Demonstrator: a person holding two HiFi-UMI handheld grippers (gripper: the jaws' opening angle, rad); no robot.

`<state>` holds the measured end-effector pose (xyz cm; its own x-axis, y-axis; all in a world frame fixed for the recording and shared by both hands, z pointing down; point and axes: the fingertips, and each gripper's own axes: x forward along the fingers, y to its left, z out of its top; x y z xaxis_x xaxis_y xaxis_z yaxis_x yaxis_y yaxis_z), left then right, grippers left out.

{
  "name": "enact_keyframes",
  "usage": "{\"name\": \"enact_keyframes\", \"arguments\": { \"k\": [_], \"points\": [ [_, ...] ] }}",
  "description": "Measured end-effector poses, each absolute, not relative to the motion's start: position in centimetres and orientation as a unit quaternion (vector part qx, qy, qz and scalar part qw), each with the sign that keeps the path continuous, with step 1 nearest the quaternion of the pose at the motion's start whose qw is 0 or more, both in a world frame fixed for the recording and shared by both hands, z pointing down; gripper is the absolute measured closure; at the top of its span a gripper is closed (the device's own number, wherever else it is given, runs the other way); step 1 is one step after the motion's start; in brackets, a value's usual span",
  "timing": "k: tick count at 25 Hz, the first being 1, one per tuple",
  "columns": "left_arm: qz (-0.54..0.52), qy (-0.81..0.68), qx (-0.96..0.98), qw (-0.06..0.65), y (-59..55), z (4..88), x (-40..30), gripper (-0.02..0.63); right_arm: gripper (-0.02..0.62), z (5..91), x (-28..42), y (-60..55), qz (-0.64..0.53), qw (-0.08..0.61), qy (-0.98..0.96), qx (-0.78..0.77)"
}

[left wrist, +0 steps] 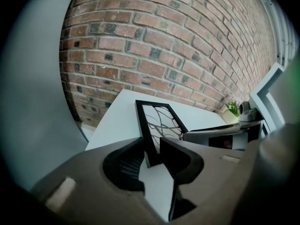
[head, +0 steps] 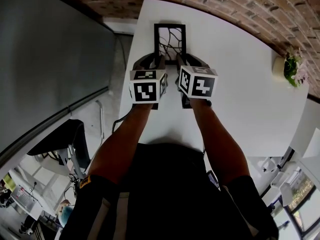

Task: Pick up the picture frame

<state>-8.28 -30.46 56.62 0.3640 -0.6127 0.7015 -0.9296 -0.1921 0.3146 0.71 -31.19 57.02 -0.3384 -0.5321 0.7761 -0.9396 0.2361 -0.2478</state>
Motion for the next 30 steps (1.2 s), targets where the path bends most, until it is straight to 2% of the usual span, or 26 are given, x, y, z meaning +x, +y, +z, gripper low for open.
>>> {"name": "enact_keyframes", "arguments": {
  "k": [16, 30],
  "points": [
    [0.196, -0.531, 0.758, 0.325, -21.9, 49.1, -7.1, 0.506, 0.487, 49.3, 1.6, -22.6, 0.326, 0.253, -0.769, 0.489],
    [0.143, -0.567, 0.769, 0.259, -14.2, 40.0, -1.2, 0.506, 0.488, 40.6, 7.7, -15.4, 0.275, 0.196, -0.805, 0.488]
  ]
}}
